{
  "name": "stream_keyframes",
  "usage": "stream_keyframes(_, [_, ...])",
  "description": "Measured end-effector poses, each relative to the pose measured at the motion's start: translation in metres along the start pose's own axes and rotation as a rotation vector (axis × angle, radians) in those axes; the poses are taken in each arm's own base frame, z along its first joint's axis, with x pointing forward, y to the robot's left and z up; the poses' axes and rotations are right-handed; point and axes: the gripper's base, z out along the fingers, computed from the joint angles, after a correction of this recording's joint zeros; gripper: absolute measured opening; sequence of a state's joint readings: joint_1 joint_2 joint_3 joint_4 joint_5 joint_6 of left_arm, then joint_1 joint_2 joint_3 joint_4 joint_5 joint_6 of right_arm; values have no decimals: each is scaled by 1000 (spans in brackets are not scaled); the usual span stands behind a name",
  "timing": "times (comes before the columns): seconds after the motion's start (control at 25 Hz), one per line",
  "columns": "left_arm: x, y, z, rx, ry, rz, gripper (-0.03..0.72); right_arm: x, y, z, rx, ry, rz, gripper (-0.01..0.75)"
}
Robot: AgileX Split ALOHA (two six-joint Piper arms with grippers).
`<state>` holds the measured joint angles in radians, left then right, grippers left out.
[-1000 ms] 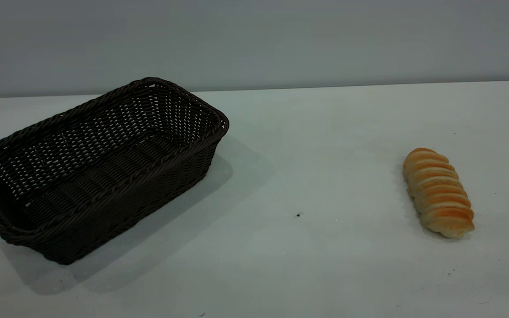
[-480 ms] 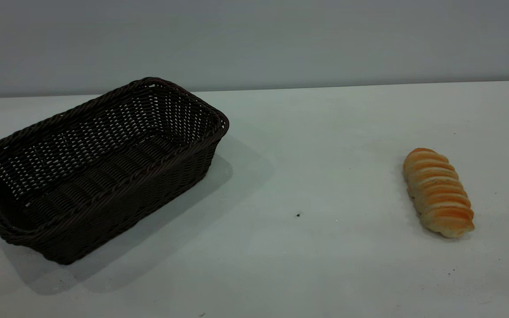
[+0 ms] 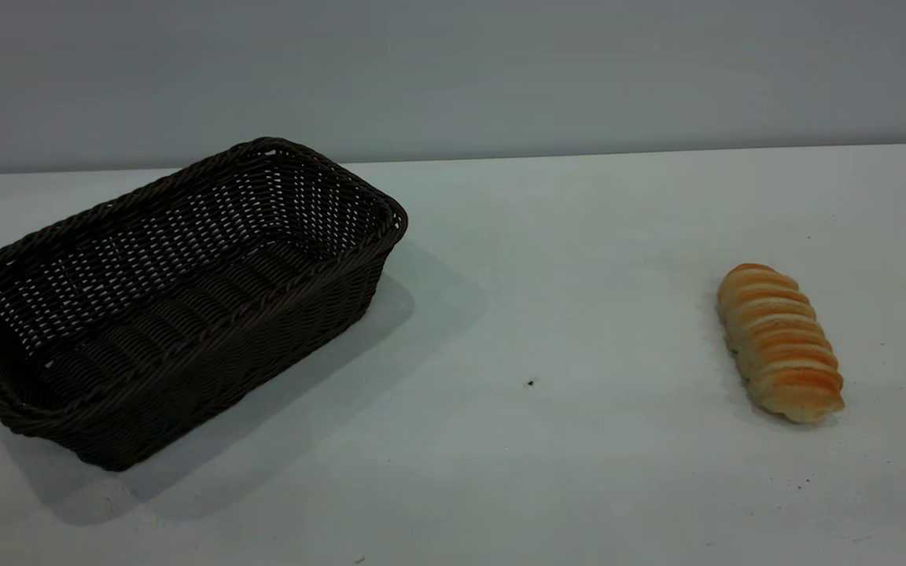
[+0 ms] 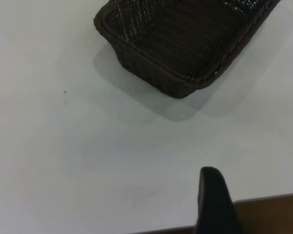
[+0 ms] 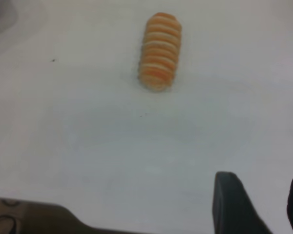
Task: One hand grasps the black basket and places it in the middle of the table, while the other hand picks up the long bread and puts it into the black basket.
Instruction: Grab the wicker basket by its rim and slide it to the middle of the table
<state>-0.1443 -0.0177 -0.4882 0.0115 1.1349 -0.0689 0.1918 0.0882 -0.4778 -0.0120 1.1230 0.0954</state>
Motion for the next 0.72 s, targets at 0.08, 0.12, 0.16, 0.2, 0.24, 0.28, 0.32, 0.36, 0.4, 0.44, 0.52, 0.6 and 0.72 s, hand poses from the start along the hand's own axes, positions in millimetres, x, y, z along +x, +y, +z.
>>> stream_keyframes(0.08, [-2,0,2,-6,22,-2,488,0,0,0,-7,1,-4,257])
stream_keyframes(0.12, [-4,0,4,-7,44,-2,489,0,0,0,-9,1,-4,257])
stream_keyframes(0.16, [-7,0,6,-9,60,-1,489,0,0,0,-10,1,-4,257])
stream_keyframes(0.2, [-11,0,8,-10,75,-2,489,0,0,0,-10,1,-4,257])
stream_keyframes(0.24, [-16,-1,11,-12,83,-3,489,0,0,0,-10,1,-4,257])
stream_keyframes(0.28, [-22,-1,13,-13,76,-7,489,0,0,0,-10,1,-4,257])
stream_keyframes(0.32, [-28,-1,17,-14,74,-23,489,0,0,0,-11,1,-4,257])
stream_keyframes(0.36, [-35,-2,22,-16,75,-50,489,0,0,0,-11,1,-3,257])
stream_keyframes(0.4, [-41,-2,28,-21,88,-79,489,0,0,0,-12,1,-3,257])
stream_keyframes(0.44, [-47,-2,34,-28,93,-119,489,0,1,0,-12,1,-3,257])
stream_keyframes(0.52, [-58,-1,50,-65,132,-200,489,0,1,0,-13,-1,-1,257])
stream_keyframes(0.6, [-69,2,67,-114,159,-243,489,-1,1,-1,-12,-12,11,257])
stream_keyframes(0.72, [-80,7,96,-198,210,-255,489,-9,0,-1,-2,-22,46,257])
